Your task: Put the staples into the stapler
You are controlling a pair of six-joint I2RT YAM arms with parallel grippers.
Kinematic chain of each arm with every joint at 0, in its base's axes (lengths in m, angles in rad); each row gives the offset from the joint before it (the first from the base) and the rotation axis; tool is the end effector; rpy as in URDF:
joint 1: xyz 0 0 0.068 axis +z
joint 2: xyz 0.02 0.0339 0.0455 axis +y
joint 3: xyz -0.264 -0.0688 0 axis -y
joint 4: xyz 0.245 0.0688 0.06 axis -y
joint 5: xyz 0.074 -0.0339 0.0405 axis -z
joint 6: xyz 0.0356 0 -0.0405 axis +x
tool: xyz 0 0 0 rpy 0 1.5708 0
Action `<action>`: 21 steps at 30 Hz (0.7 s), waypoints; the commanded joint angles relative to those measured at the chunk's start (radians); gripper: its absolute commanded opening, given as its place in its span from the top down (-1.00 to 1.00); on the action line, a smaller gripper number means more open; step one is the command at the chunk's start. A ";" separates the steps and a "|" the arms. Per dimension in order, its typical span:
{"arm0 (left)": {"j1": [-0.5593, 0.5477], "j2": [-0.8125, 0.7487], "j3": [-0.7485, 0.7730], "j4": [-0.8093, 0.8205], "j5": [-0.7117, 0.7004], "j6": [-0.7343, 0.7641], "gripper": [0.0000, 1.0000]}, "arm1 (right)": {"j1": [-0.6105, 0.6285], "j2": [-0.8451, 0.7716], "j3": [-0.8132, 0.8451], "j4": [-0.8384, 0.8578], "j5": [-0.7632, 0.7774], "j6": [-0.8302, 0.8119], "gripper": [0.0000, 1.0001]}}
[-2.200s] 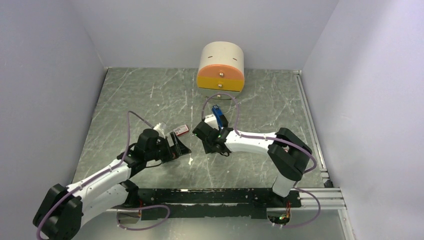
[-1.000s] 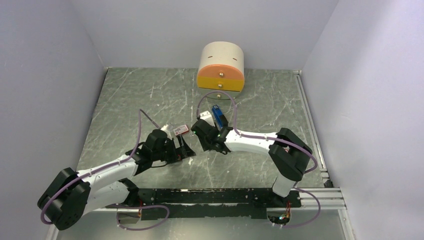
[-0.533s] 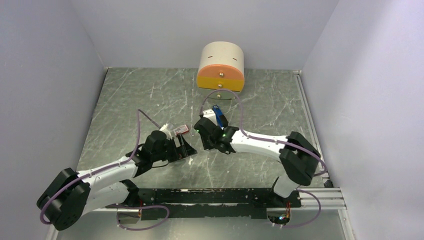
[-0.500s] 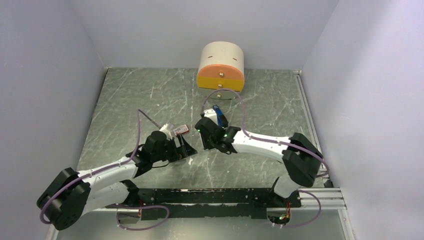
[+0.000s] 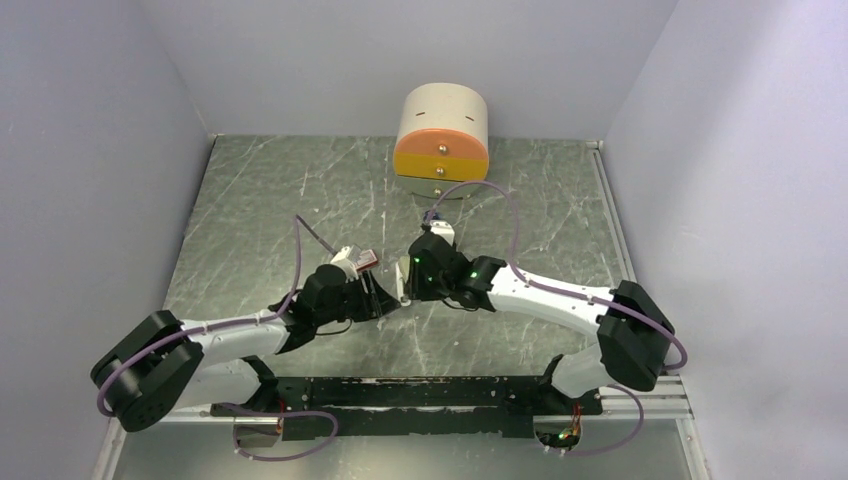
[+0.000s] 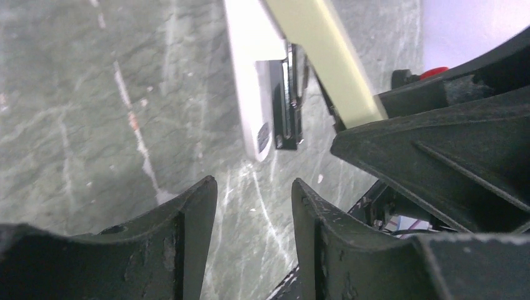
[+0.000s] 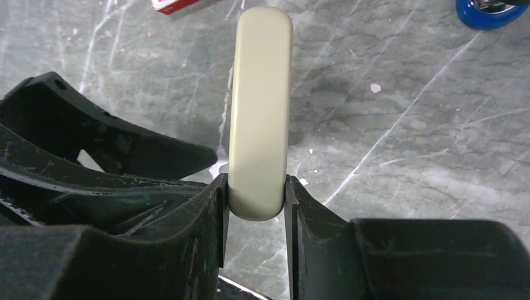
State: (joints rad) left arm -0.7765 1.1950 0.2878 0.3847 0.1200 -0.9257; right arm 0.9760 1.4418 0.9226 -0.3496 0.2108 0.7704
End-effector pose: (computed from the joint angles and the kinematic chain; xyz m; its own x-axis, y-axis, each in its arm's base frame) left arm 0.1511 -0.1544 0.1485 -0.8291 -0.2975 -0.4733 0.1784 0.6616 -0.7284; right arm 0.1736 0.2433 0.2228 -0.8184 0.0057 -0.5747 -0.2289 0.9140 0.3351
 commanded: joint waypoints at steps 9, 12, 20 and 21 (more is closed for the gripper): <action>-0.051 0.111 -0.003 0.232 -0.050 0.053 0.33 | -0.036 -0.079 -0.024 0.038 -0.136 0.062 0.76; -0.056 0.117 0.008 0.231 -0.023 0.072 0.51 | -0.042 -0.095 -0.031 0.038 -0.143 0.066 0.76; -0.062 0.084 0.001 0.195 -0.050 0.103 0.36 | -0.059 -0.100 -0.037 0.041 -0.165 0.058 0.77; -0.063 0.077 0.001 0.191 -0.059 0.106 0.43 | -0.059 -0.101 -0.038 0.041 -0.171 0.057 0.78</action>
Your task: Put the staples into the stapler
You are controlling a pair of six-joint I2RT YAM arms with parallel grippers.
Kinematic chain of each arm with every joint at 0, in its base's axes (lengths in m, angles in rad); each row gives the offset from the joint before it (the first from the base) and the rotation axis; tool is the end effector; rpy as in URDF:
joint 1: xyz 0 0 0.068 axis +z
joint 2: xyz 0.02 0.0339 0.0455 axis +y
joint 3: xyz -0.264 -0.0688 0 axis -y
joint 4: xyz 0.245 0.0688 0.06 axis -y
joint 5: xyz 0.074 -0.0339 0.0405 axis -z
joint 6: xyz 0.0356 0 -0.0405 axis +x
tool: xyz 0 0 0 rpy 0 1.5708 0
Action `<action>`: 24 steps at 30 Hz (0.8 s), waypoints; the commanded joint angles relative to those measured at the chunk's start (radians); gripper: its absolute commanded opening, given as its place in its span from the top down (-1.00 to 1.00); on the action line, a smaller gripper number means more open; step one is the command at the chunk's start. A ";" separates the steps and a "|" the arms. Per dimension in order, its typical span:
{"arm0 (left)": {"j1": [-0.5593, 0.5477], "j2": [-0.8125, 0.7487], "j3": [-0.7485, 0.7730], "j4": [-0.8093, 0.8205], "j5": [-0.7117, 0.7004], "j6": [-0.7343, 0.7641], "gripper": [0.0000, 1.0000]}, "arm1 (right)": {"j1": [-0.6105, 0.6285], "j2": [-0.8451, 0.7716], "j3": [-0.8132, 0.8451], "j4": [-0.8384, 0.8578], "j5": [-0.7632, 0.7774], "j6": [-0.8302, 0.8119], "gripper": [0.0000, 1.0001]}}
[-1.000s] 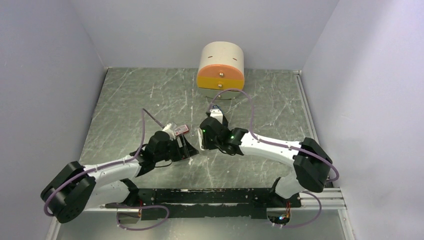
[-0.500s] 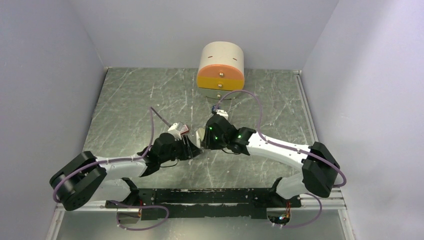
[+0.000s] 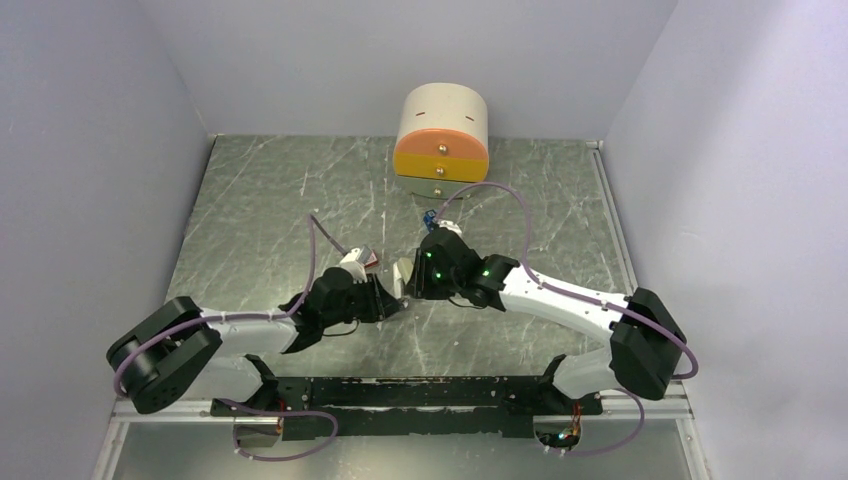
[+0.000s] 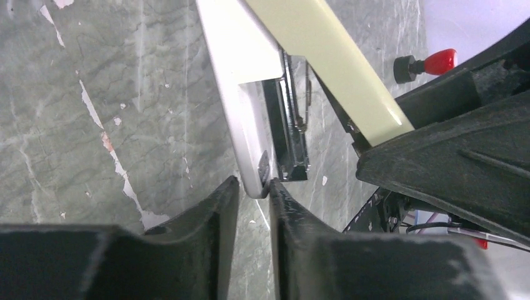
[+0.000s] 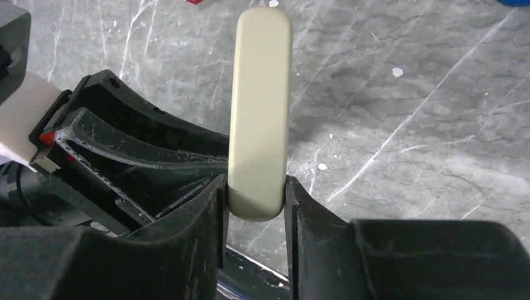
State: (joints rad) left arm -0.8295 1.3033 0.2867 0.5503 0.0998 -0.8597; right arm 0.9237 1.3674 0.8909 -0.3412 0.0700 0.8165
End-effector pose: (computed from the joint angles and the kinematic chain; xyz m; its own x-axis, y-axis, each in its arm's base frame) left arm 0.1513 -0.1705 0.1422 -0.7997 -0.2429 -0.5490 0.2882 0.6469 -0.7060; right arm 0.1749 0.2273 0.2331 -0.8602 0.0675 -0.5055 -0.2047 0.8621 0.4635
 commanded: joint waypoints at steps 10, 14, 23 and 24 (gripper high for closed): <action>-0.010 -0.001 -0.003 0.023 -0.024 0.154 0.90 | -0.022 -0.059 0.032 -0.029 0.026 -0.017 0.81; -0.011 0.017 -0.029 0.053 0.033 0.204 0.90 | -0.040 -0.096 0.069 -0.077 0.132 -0.044 0.79; -0.017 0.012 -0.037 0.075 0.108 0.271 0.90 | -0.087 -0.109 0.099 -0.089 0.231 -0.091 0.75; -0.018 0.014 -0.036 0.074 0.107 0.273 0.90 | -0.091 -0.110 0.098 -0.083 0.235 -0.094 0.74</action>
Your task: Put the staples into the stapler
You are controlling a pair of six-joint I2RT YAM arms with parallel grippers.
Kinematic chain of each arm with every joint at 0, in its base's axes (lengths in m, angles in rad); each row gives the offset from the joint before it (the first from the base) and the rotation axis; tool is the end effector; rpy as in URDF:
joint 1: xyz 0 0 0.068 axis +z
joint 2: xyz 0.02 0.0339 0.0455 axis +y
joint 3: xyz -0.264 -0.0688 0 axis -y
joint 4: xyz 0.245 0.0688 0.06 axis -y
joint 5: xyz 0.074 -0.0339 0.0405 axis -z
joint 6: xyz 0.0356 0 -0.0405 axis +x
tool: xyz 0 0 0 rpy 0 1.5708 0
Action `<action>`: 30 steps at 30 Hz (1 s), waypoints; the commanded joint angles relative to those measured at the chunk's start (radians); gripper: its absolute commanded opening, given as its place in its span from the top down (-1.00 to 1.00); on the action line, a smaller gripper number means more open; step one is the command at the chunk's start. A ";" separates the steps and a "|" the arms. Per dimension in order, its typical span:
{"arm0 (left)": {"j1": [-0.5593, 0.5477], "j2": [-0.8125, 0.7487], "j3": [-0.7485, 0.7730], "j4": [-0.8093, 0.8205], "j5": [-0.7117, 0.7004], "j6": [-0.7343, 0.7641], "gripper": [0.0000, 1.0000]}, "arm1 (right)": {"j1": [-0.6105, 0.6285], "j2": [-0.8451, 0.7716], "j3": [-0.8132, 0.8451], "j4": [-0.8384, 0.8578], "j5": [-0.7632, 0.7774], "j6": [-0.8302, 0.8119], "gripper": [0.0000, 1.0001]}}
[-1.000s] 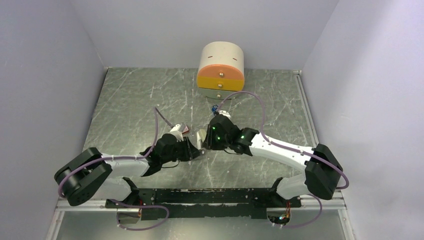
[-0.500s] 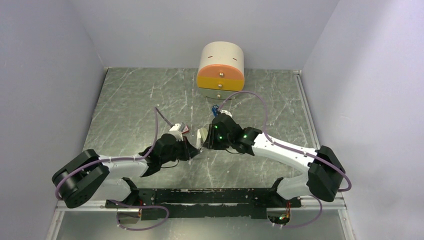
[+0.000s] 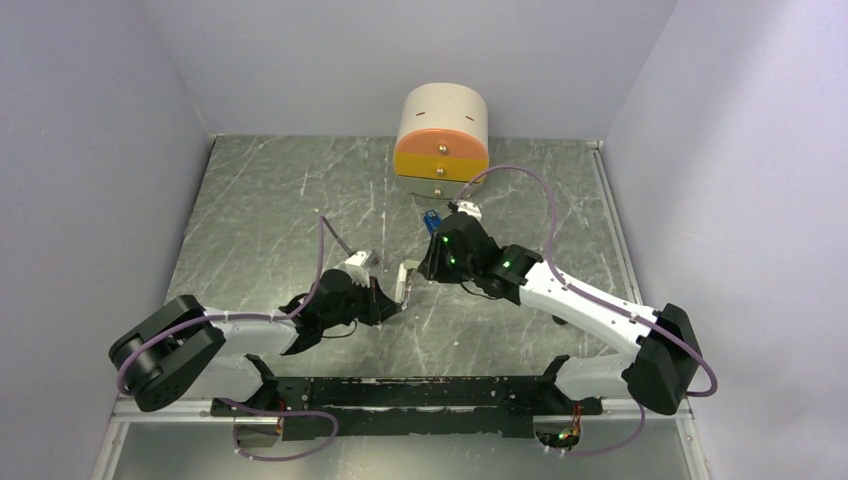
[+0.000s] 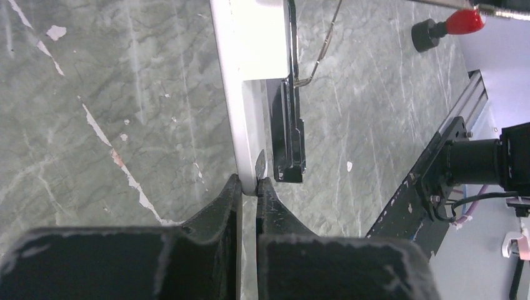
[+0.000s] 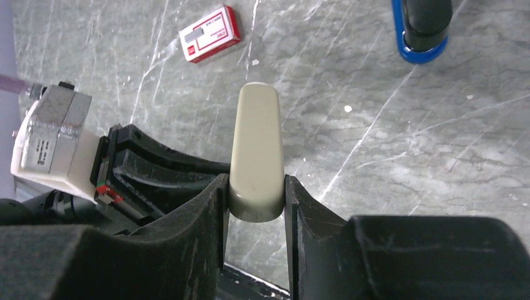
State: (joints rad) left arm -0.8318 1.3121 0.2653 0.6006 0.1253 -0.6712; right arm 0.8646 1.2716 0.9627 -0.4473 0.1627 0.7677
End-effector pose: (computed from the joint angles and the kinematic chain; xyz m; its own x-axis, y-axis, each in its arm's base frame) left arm 0.1487 -0.1698 0.1394 -0.7309 -0.1140 -0.6729 0.4530 0.6564 -0.6033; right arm 0.1817 0.2041 0.2736 -0.7887 0.1314 -0.6006 -0.1759 0.8878 0.4252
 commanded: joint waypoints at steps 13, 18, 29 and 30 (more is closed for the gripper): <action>-0.022 0.024 -0.023 0.048 0.112 0.105 0.90 | -0.075 -0.032 -0.022 0.091 0.140 -0.048 0.71; -0.033 0.066 -0.019 0.093 0.167 0.063 0.90 | -0.107 0.031 -0.014 0.146 0.141 -0.062 0.68; -0.043 0.179 -0.042 0.175 0.150 -0.026 0.90 | -0.174 0.226 0.057 0.228 0.087 -0.151 0.55; -0.044 0.182 -0.045 0.178 0.147 -0.031 0.90 | -0.177 0.244 0.062 0.229 0.073 -0.160 0.55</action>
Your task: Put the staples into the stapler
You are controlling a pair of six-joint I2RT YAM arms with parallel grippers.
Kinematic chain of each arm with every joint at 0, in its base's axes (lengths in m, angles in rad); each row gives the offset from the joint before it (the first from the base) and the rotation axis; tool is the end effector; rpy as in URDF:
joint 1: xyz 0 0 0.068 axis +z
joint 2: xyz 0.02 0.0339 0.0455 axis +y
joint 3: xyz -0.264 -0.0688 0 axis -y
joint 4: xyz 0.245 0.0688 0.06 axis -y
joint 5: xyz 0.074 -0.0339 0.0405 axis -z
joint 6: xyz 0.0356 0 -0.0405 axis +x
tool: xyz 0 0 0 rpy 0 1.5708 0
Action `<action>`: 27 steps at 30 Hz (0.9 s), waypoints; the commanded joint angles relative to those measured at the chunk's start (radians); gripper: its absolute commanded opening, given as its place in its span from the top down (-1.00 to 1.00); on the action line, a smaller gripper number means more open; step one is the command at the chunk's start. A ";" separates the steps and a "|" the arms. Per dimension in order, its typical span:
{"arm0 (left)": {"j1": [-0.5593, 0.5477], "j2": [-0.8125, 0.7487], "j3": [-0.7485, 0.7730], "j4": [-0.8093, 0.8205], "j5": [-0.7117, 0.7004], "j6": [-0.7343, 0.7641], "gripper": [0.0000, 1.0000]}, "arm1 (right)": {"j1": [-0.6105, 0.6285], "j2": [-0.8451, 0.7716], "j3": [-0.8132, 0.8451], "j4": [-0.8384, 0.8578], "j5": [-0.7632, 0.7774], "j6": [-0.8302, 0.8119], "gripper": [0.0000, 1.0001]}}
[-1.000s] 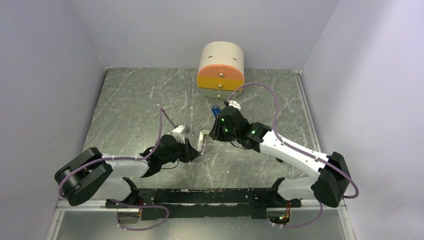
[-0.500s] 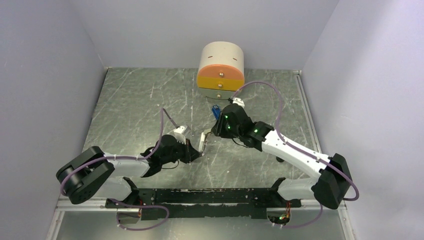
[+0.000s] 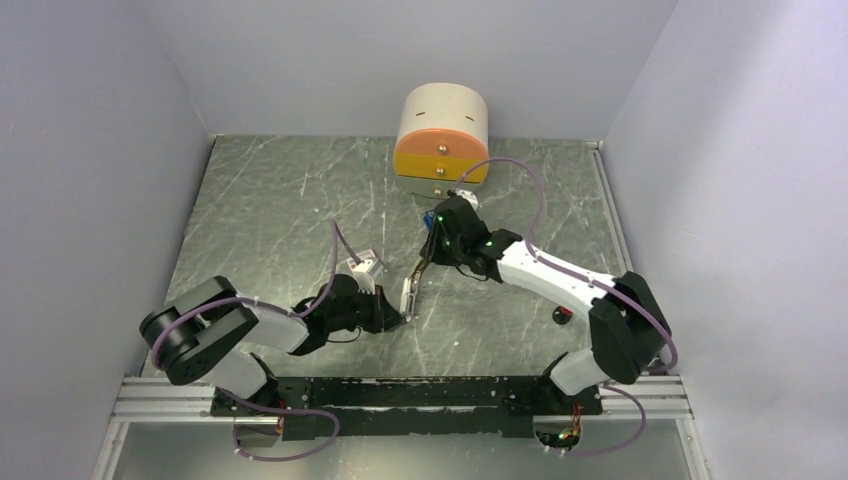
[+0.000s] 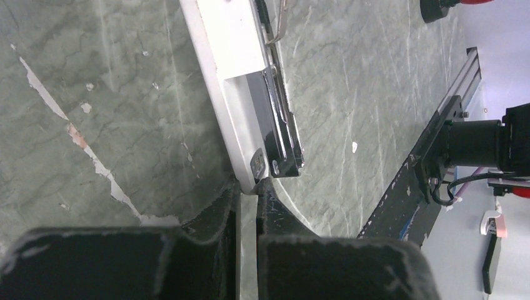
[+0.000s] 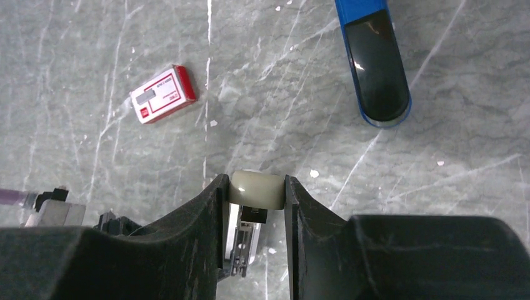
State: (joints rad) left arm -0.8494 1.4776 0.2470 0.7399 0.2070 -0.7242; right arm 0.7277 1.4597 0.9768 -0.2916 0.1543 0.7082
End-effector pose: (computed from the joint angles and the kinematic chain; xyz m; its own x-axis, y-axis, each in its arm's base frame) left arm 0.1462 -0.1773 0.1141 -0.7993 -0.0730 -0.5965 0.4339 0.6166 -0.6569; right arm 0.2378 0.2045 0.2389 -0.7708 0.1741 -0.6128 -0.0972 0.9185 0.3833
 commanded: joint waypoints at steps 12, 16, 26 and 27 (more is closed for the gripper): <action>-0.025 0.097 -0.027 0.077 0.052 -0.083 0.90 | -0.058 0.151 0.094 0.018 -0.108 -0.148 0.23; -0.026 0.123 -0.022 0.072 0.031 -0.178 0.90 | -0.056 0.143 0.065 0.019 -0.149 -0.138 -0.12; -0.025 0.181 0.021 0.041 0.044 -0.262 0.90 | -0.025 0.075 -0.073 0.079 -0.184 -0.101 -0.70; -0.024 0.182 0.025 0.032 0.046 -0.269 0.90 | -0.026 0.064 -0.080 0.079 -0.175 -0.099 -0.72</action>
State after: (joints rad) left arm -0.8589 1.6257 0.2687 0.8650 0.2337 -0.9798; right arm 0.6991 1.5692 0.9230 -0.2359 -0.0380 0.5995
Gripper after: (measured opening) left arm 0.092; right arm 0.843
